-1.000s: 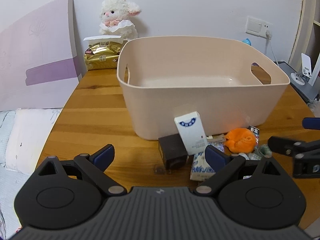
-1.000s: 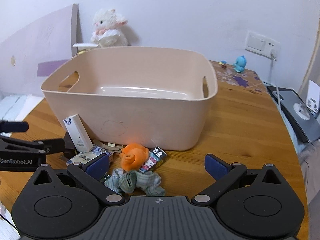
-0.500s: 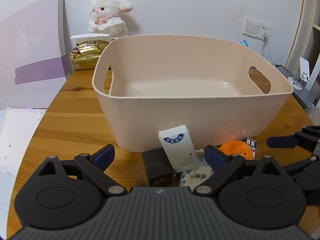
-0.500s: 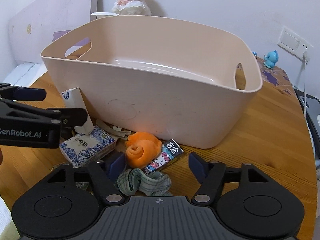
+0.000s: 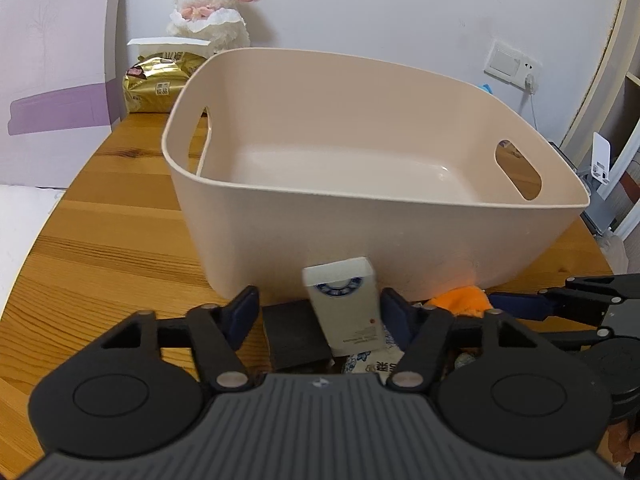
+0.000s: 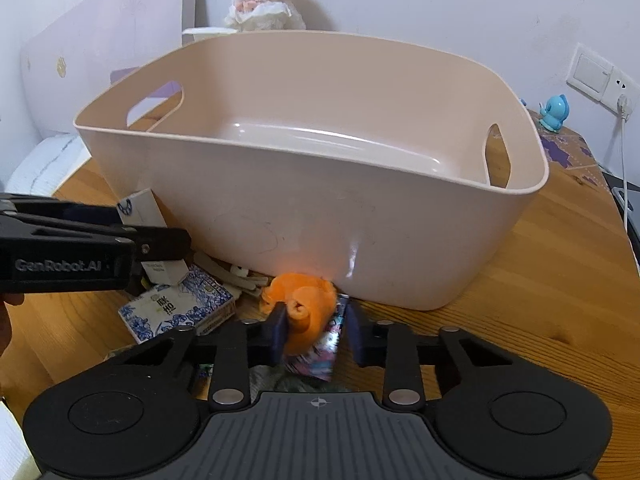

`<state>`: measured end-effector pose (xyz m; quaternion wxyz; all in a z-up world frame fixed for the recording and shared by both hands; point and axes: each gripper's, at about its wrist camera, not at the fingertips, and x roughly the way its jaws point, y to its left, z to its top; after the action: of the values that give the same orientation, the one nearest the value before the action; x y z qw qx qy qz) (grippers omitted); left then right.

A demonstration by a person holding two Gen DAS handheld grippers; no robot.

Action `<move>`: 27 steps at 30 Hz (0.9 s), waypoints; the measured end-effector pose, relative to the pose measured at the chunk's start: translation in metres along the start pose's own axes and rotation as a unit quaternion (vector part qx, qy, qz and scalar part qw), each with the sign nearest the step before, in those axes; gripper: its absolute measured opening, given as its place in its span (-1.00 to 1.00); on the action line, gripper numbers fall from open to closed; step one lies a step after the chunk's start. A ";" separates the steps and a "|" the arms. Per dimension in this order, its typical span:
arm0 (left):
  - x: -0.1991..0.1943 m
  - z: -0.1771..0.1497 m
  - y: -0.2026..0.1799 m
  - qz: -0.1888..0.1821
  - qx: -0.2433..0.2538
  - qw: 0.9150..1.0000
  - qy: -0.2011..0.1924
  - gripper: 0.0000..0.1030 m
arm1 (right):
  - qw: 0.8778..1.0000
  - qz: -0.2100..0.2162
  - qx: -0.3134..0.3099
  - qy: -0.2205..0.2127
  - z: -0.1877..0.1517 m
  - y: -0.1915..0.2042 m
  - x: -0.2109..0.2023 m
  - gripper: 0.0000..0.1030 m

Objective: Organize objects
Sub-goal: 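Grasp the white milk carton with the left tool while the right tool grasps the orange toy, then carry both items over the basket and open both tools to drop them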

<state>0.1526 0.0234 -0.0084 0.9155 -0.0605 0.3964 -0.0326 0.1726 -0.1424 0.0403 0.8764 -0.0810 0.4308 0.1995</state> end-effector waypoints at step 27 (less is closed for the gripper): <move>-0.049 -0.004 0.001 -0.019 0.017 0.999 -0.031 -0.35 | 0.996 0.014 0.017 -0.085 0.001 -0.016 -0.091 -0.86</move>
<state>0.1159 0.0290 0.0239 0.9276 -0.0536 0.3656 -0.0552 0.1301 -0.1822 0.1116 0.9083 -0.0433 0.3590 0.2104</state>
